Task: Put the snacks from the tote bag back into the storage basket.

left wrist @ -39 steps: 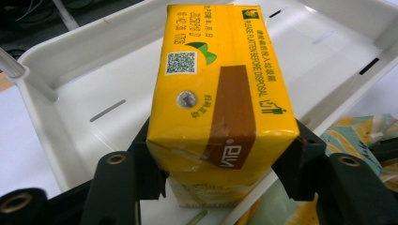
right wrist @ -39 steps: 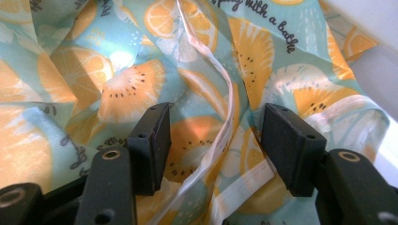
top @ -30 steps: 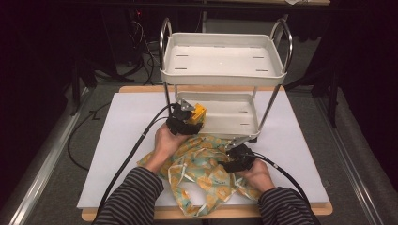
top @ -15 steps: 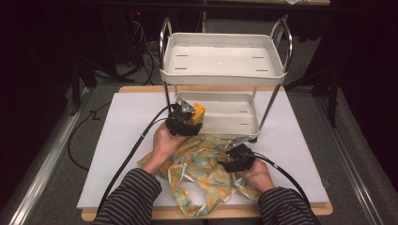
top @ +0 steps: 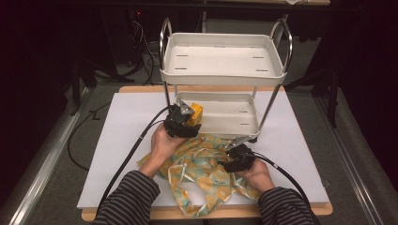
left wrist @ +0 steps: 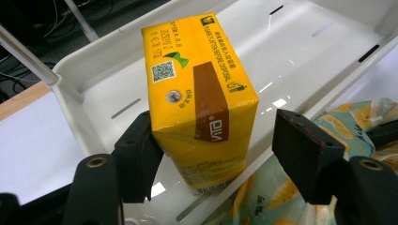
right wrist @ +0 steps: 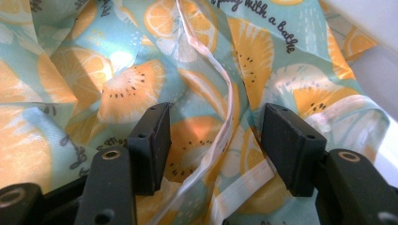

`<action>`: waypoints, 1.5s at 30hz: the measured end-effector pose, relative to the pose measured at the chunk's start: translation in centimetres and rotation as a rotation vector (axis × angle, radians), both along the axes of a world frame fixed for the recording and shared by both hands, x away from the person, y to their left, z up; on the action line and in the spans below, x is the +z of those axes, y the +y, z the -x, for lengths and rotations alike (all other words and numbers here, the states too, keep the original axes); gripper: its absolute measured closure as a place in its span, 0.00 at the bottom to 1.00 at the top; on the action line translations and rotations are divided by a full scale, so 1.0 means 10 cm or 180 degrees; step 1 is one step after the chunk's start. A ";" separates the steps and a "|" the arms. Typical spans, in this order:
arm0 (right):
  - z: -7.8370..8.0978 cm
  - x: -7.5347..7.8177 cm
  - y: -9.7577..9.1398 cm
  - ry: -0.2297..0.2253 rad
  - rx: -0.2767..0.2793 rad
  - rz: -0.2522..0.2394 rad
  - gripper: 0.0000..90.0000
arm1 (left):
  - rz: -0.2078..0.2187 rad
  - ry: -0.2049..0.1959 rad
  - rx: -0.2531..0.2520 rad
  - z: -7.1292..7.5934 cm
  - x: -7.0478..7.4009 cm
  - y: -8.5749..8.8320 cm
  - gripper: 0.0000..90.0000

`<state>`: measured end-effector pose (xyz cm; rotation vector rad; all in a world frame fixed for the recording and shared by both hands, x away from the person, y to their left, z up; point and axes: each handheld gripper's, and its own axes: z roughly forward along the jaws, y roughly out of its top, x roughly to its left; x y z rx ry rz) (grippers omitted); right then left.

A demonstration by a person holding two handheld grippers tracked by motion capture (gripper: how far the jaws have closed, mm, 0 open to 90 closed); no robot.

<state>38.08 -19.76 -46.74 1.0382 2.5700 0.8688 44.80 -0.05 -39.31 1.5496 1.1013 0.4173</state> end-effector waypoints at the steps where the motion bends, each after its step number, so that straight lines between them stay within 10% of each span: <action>1: 0.00 0.00 0.00 0.0004 0.0000 -0.0001 0.49 | 0.0017 -0.0007 0.0008 0.01 0.01 0.01 0.39; 45: -0.01 0.09 -0.04 0.0089 -0.0026 -0.0116 0.46 | 0.0478 0.0069 -0.0021 0.28 0.18 0.41 0.38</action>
